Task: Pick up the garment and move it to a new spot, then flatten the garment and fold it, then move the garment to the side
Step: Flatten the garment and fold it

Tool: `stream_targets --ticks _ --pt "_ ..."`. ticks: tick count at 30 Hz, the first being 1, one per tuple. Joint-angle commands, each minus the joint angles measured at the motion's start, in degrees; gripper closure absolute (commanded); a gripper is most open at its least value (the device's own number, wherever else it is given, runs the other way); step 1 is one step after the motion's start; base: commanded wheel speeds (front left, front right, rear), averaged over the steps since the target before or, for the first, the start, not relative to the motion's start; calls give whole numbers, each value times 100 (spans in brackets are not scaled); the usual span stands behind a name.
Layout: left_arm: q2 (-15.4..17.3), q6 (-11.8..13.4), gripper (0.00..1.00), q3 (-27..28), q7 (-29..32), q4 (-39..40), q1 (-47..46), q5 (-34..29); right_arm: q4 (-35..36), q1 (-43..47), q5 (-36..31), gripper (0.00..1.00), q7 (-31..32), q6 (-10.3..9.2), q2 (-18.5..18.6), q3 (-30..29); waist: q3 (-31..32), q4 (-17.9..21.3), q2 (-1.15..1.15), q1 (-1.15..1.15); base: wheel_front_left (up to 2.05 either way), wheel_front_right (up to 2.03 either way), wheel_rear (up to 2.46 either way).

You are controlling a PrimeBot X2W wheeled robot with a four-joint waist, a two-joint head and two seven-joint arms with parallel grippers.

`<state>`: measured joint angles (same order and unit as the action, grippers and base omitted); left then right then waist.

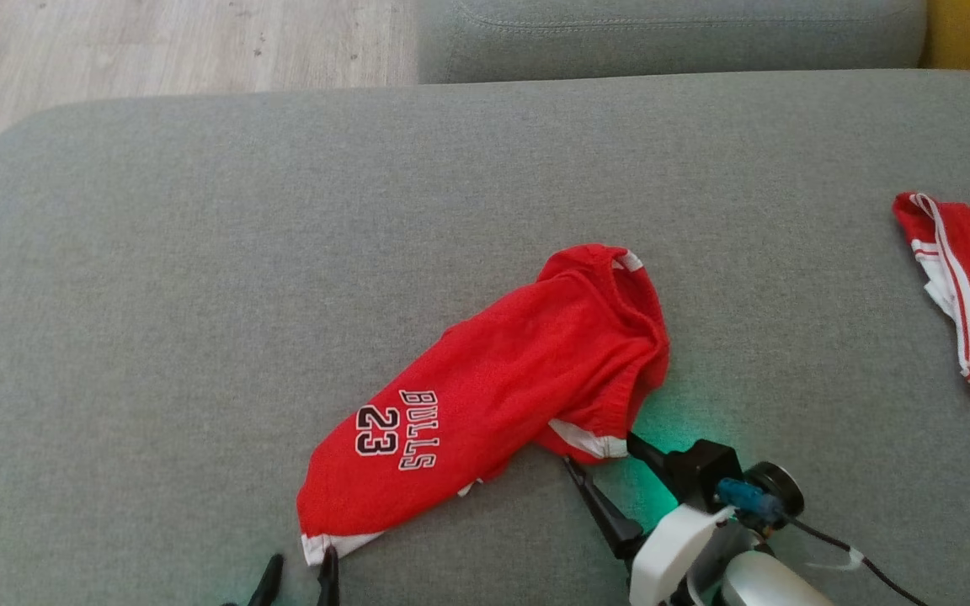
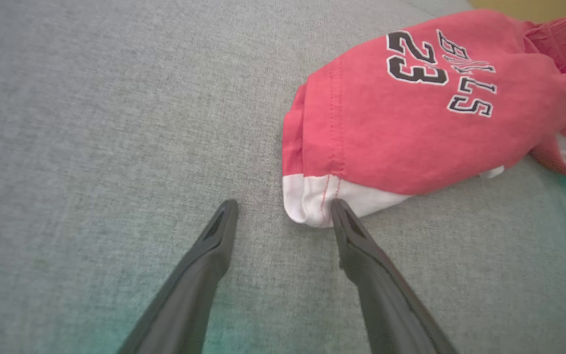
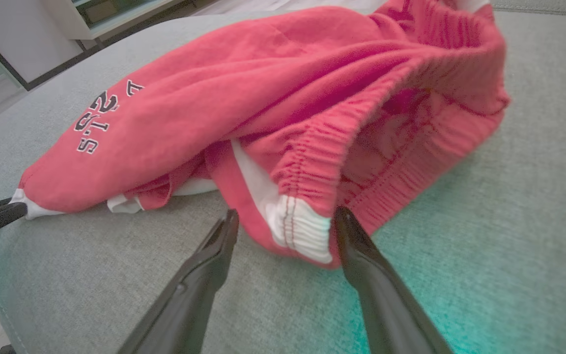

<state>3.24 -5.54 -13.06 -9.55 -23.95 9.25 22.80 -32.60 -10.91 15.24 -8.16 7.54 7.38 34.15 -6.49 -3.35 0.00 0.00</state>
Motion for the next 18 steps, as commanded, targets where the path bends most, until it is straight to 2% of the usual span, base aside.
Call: stream_targets --ticks 1,16,17,18 --pt "-26 -19 0 60 96 22 -173 28 111 -194 43 0 -91 -5 -96 122 0 8 0 0 0 0 0" --pt "-12 -102 0 -160 530 -57 -292 382 -229 -572 243 0 -206 -5 -179 482 -103 135 0 0 0 0 0" --pt "-7 -107 21 -184 541 -66 -292 387 -245 -583 275 0 -206 -5 -182 506 -106 143 0 0 0 0 0" --pt "-7 -112 51 -203 551 -78 -292 405 -262 -592 316 0 -197 -5 -185 540 -109 149 0 0 0 0 0"
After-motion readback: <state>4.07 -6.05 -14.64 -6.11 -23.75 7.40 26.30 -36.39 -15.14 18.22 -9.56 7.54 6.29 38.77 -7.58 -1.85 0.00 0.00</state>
